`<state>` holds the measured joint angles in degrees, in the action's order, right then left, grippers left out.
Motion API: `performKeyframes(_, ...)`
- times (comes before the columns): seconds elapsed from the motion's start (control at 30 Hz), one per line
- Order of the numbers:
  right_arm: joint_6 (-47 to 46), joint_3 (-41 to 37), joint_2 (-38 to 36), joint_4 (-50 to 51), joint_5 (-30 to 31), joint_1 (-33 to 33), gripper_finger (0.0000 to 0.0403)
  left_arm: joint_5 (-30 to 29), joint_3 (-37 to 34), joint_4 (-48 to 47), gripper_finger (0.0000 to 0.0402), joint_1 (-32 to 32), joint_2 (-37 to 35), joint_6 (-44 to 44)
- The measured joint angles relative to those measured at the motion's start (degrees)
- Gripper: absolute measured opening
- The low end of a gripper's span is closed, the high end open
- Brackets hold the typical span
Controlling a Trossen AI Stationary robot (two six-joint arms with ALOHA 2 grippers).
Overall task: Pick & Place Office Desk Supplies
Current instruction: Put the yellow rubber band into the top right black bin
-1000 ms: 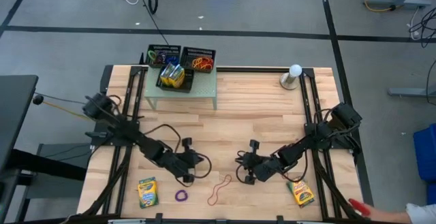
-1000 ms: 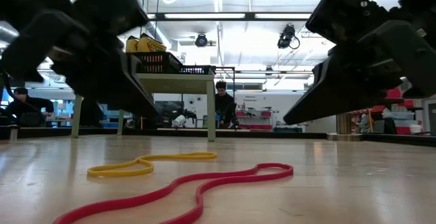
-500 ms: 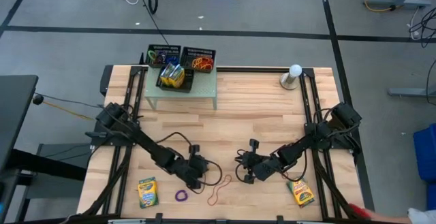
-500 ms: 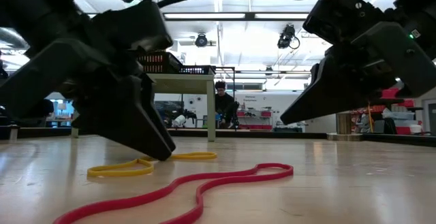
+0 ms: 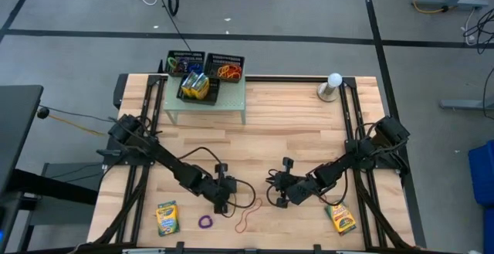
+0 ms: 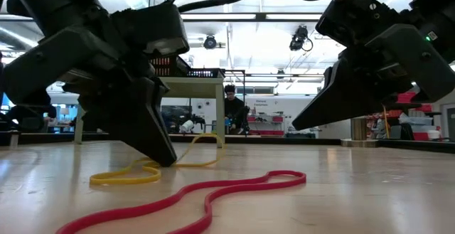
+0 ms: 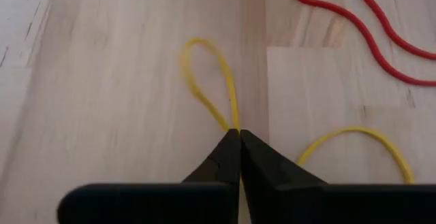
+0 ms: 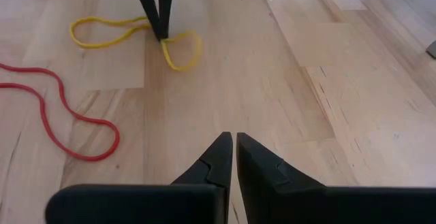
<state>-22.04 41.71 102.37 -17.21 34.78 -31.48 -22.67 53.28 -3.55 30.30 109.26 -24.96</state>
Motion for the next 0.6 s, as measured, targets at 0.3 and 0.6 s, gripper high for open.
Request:
performKeyframes(0.3,0.0,0.0,0.0,0.0,0.0,0.0,0.0032,-0.5,-0.4,-8.1,0.0004,-0.7,-12.9,3.5)
performKeyframes(0.6,0.0,0.0,0.0,0.0,0.0,0.0,0.0032,-9.8,-0.3,-10.6,0.0004,-5.0,-28.9,8.9)
